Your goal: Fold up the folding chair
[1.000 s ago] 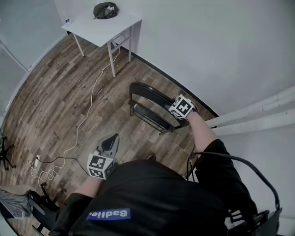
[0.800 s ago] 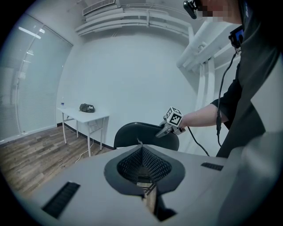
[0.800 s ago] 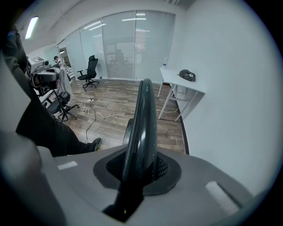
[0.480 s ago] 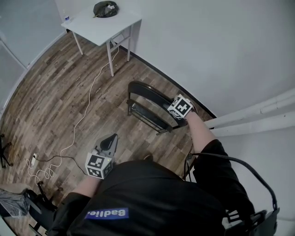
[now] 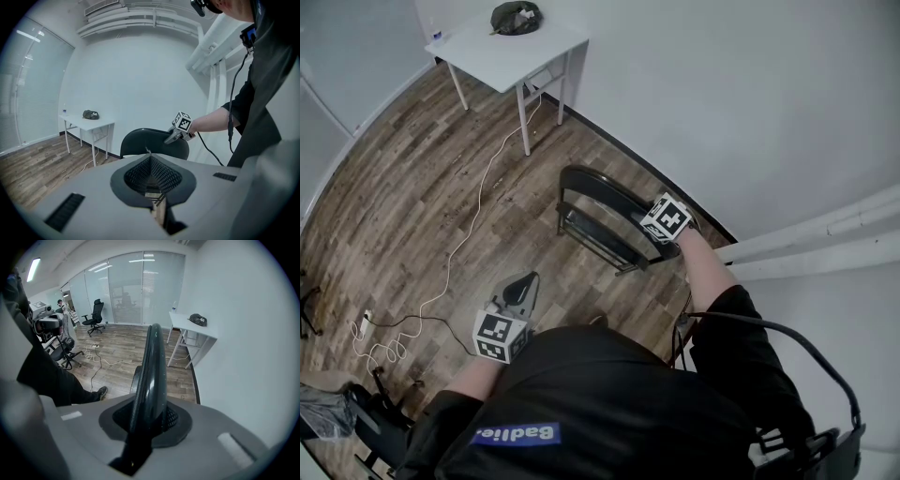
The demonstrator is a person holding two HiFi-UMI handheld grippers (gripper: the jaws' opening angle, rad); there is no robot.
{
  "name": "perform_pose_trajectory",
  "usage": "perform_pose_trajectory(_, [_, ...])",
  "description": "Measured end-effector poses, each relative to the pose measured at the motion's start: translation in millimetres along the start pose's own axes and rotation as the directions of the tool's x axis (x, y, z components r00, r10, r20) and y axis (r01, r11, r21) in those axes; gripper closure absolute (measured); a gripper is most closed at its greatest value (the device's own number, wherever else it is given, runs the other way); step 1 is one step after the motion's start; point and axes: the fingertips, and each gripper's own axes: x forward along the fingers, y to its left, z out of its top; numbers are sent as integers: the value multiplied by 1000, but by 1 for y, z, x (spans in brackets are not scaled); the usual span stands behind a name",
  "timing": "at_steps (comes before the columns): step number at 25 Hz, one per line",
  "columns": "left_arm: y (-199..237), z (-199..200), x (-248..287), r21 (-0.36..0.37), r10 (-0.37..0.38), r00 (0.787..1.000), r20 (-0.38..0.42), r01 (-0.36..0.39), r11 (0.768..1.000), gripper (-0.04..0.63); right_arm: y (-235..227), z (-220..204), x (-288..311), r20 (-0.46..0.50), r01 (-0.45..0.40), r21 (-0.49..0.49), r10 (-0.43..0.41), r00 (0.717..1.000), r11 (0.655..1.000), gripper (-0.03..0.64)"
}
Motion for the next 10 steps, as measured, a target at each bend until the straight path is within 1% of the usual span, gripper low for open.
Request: perform_pose_trajectory(10, [1,-2,0,-2,5,1000,-7,-5,1000,591,1,-3,1,-1,0,3,0,1000,1000,561])
